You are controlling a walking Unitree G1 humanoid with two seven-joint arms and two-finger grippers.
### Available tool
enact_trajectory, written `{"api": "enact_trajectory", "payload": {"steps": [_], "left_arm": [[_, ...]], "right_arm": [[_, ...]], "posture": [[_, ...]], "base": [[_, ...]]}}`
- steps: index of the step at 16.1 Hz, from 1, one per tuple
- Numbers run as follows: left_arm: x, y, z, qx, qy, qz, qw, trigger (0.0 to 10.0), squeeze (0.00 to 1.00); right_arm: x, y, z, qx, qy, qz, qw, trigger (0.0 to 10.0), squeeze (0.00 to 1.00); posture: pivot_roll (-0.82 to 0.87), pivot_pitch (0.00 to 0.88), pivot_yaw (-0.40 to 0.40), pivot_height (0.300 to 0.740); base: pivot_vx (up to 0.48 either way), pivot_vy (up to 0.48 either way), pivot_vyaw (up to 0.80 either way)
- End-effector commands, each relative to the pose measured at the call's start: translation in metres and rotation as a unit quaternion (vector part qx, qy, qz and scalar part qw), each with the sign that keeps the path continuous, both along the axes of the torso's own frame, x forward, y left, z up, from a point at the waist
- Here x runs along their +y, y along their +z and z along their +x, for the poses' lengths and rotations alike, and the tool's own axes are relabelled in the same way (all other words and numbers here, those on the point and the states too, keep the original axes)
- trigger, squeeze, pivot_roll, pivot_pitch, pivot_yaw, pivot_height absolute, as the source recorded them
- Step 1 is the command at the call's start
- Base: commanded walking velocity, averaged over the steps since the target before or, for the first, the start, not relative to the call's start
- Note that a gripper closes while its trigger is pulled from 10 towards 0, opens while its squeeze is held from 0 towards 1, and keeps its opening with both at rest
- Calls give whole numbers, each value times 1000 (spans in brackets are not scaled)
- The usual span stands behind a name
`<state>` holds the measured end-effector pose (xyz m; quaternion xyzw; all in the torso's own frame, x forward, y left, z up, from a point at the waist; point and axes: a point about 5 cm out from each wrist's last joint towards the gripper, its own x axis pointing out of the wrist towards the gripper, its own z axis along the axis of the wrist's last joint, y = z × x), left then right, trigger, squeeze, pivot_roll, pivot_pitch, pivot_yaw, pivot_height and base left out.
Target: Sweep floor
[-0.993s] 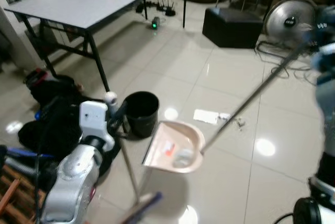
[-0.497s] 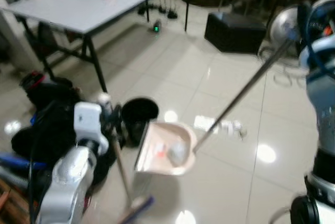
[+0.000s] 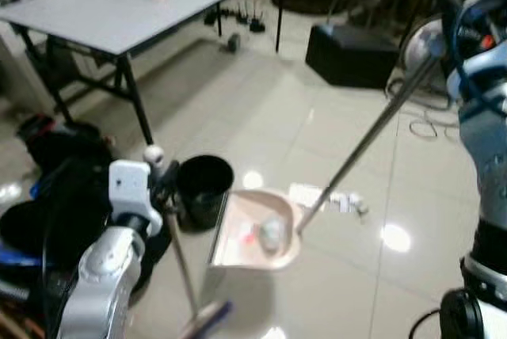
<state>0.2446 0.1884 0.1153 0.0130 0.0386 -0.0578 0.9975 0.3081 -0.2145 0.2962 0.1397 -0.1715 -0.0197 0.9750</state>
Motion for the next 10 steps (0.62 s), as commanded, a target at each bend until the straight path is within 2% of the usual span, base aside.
{"api": "enact_trajectory", "payload": {"steps": [1,2,10], "left_arm": [[-4,7,-1,-16,-6,0,1000,10000,0],[-3,8,-1,-15,-7,1,1000,10000,0],[-4,8,6,-13,-18,3,1000,10000,0]], "right_arm": [[-7,4,-2,-8,-14,5,1000,10000,0],[-7,4,-2,-9,-14,7,1000,10000,0],[-15,4,-7,-15,-37,18,999,10000,0]], "posture": [[59,3,-16,740],[58,4,-12,740],[37,2,18,740]], "base": [[341,0,800],[341,0,519],[342,0,0]]}}
